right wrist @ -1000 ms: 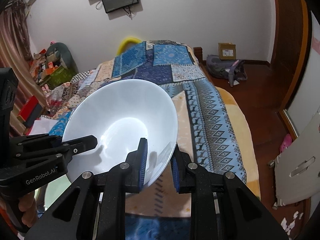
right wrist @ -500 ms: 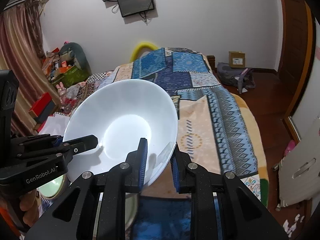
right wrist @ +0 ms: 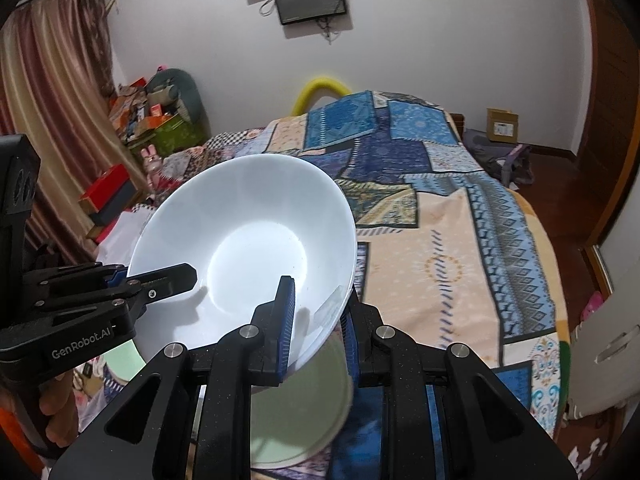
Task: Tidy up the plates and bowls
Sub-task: 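Carry the white bowl with both tools toward the bowl stack, then lower the white bowl into the pale green bowl, settling it with both tools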
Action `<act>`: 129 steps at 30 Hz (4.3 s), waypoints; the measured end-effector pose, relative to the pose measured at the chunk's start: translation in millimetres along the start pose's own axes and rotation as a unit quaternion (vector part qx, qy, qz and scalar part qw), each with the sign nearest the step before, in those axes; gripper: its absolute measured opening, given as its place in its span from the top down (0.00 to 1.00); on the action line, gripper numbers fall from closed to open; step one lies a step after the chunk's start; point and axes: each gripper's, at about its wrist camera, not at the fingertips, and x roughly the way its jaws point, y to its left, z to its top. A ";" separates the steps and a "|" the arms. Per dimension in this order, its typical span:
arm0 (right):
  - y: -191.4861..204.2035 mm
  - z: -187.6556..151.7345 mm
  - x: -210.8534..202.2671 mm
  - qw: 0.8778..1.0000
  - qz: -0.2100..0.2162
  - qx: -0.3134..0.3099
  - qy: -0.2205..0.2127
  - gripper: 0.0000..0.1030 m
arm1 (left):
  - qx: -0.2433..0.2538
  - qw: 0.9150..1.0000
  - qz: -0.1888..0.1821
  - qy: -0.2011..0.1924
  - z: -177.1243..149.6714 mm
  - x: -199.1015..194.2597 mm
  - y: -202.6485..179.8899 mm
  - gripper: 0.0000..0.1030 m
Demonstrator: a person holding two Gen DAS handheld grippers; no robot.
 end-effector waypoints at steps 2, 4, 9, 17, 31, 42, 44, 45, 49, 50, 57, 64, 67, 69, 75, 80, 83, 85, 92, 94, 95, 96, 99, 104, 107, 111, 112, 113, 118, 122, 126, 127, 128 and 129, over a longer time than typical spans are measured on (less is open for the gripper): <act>9.7 -1.2 2.6 1.000 0.007 -0.006 0.002 0.81 | -0.007 1.000 0.004 -0.001 -4.8 -5.2 10.6 0.82; 20.2 -2.2 6.3 1.000 0.014 -0.012 0.005 0.81 | -0.014 1.000 0.006 -0.003 -7.5 -9.7 20.1 0.82; 46.0 -5.6 12.4 0.999 0.032 -0.026 0.010 0.81 | -0.035 0.999 0.015 -0.011 -15.9 -26.6 49.0 0.82; 83.3 -9.2 23.1 0.997 0.060 -0.043 0.017 0.81 | -0.058 0.997 0.038 -0.021 -34.0 -50.8 90.5 0.82; 130.8 -19.8 43.1 0.993 0.094 -0.061 0.040 0.81 | -0.093 0.993 0.066 -0.022 -62.5 -69.6 145.8 0.82; 148.5 -38.6 67.0 0.989 0.106 -0.062 0.078 0.81 | -0.120 0.991 0.065 0.001 -87.0 -53.2 178.4 0.82; 150.3 -43.1 72.7 0.989 0.107 -0.061 0.088 0.81 | -0.122 0.990 0.066 0.007 -91.3 -48.6 181.5 0.82; 151.0 -44.9 74.8 0.988 0.107 -0.061 0.091 0.81 | -0.123 0.990 0.067 0.012 -94.2 -45.3 183.7 0.82; 153.7 -52.6 84.1 0.987 0.109 -0.060 0.106 0.81 | -0.129 0.989 0.066 0.025 -103.2 -35.5 191.5 0.82; 154.2 -53.4 85.9 0.986 0.110 -0.060 0.109 0.81 | -0.131 0.989 0.066 0.029 -105.6 -32.5 193.5 0.82; 159.6 -64.3 101.6 0.983 0.111 -0.061 0.133 0.81 | -0.143 0.986 0.066 0.052 -120.4 -15.0 205.6 0.82; 163.5 -70.8 110.2 0.980 0.113 -0.064 0.148 0.81 | -0.143 0.985 0.069 0.067 -126.3 -5.2 212.7 0.82; 164.4 -72.6 112.3 0.979 0.116 -0.063 0.154 0.81 | -0.144 0.985 0.070 0.070 -128.4 -2.8 216.1 0.82; 165.2 -72.1 111.5 0.979 0.116 -0.065 0.152 0.81 | -0.147 0.984 0.068 0.073 -130.0 -0.6 219.1 0.82; 163.5 -69.2 112.7 0.979 0.118 -0.066 0.154 0.80 | -0.139 0.985 0.068 0.073 -132.0 0.8 218.8 0.82; 162.7 -71.5 109.6 0.980 0.106 -0.077 0.150 0.79 | -0.127 0.986 0.076 0.075 -133.2 2.3 215.2 0.82; 161.9 -69.5 106.9 0.980 0.109 -0.079 0.146 0.78 | -0.126 0.986 0.076 0.074 -133.0 2.6 214.9 0.82; 161.0 -68.6 105.8 0.980 0.110 -0.078 0.144 0.78 | -0.127 0.986 0.078 0.075 -132.6 3.2 215.1 0.82; 156.6 -68.1 100.9 0.981 0.109 -0.080 0.137 0.78 | -0.132 0.985 0.081 0.075 -129.4 -0.5 214.8 0.82; 156.1 -67.6 99.6 0.981 0.110 -0.082 0.135 0.78 | -0.137 0.984 0.080 0.075 -127.9 -1.8 216.1 0.82; 156.3 -67.6 99.1 0.981 0.109 -0.082 0.135 0.78 | -0.138 0.984 0.080 0.076 -127.5 -2.2 216.4 0.82; 156.3 -67.5 98.1 0.982 0.107 -0.084 0.132 0.77 | -0.139 0.984 0.081 0.078 -126.4 -2.6 216.7 0.82; 156.2 -66.6 95.9 0.982 0.104 -0.089 0.128 0.75 | -0.143 0.983 0.080 0.080 -124.5 -3.6 217.7 0.81; 152.0 -64.1 95.1 0.983 0.101 -0.092 0.123 0.71 | -0.158 0.982 0.067 0.081 -124.6 -8.2 223.6 0.81; 149.5 -62.3 95.4 0.984 0.098 -0.092 0.120 0.69 | -0.155 0.982 0.072 0.076 -125.0 -14.3 223.1 0.80; 147.6 -61.3 98.1 0.984 0.098 -0.088 0.120 0.63 | -0.140 0.985 0.089 0.040 -124.9 -32.7 223.0 0.56; 148.2 -61.5 99.2 0.984 0.099 -0.089 0.121 0.63 | -0.140 0.985 0.089 0.037 -124.4 -34.4 224.5 0.55; 149.0 -61.9 100.6 0.983 0.100 -0.090 0.123 0.63 | -0.142 0.985 0.089 0.037 -124.7 -35.8 226.9 0.55; 153.0 -66.5 111.8 0.981 0.101 -0.096 0.138 0.63 | -0.155 0.983 0.080 0.059 -135.1 -23.5 239.5 0.53; 155.4 -69.8 121.1 0.979 0.102 -0.097 0.150 0.63 | -0.167 0.981 0.061 0.081 -148.3 -6.0 243.5 0.53; 157.7 -71.9 127.4 0.977 0.104 -0.100 0.158 0.63 | -0.175 0.980 0.042 0.081 -155.5 0.0 246.5 0.52; 158.6 -72.5 128.9 0.976 0.107 -0.099 0.161 0.63 | -0.176 0.980 0.041 0.082 -156.8 1.6 246.9 0.50; 159.2 -73.4 130.5 0.975 0.109 -0.098 0.164 0.63 | -0.177 0.980 0.038 0.083 -158.1 3.6 247.4 0.49; 160.5 -74.4 132.1 0.974 0.112 -0.097 0.169 0.63 | -0.179 0.980 0.036 0.085 -159.9 5.7 249.0 0.47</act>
